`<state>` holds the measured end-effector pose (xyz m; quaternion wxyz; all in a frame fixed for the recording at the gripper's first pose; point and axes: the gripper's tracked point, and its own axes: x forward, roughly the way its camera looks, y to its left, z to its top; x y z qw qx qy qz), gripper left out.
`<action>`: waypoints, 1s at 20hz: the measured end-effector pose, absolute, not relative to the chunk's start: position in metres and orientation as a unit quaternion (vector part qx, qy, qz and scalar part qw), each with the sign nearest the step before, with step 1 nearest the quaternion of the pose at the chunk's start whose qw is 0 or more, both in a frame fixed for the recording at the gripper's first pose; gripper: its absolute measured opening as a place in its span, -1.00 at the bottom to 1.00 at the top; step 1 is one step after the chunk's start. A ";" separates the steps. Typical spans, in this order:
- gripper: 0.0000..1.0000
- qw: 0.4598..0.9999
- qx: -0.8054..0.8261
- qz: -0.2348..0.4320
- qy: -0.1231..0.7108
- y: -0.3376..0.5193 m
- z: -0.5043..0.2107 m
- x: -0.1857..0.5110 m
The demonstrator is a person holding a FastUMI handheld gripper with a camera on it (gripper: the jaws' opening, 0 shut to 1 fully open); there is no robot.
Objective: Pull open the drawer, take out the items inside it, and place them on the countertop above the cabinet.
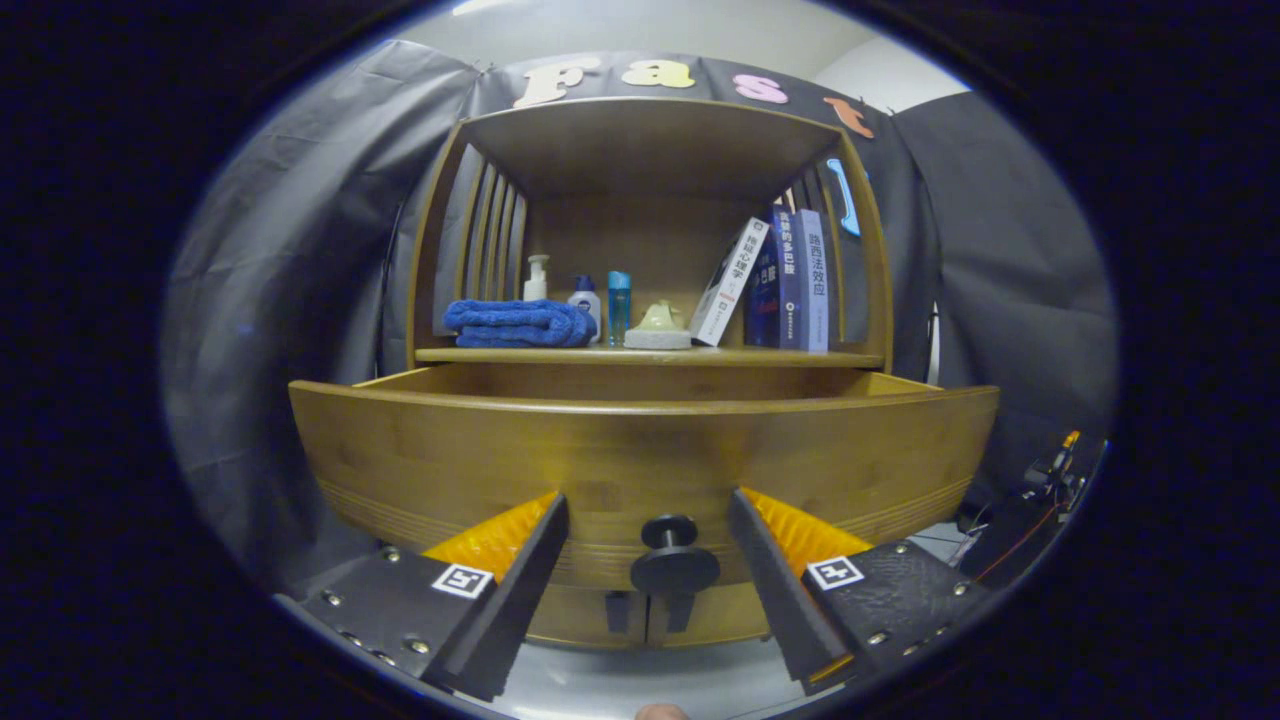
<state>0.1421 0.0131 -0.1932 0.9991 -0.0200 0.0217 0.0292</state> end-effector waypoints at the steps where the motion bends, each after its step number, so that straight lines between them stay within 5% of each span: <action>1: 0.97 0.999 -0.020 0.028 0.017 0.015 -0.191 0.150; 20: 0.97 0.999 -0.036 0.021 0.001 0.027 -0.192 0.233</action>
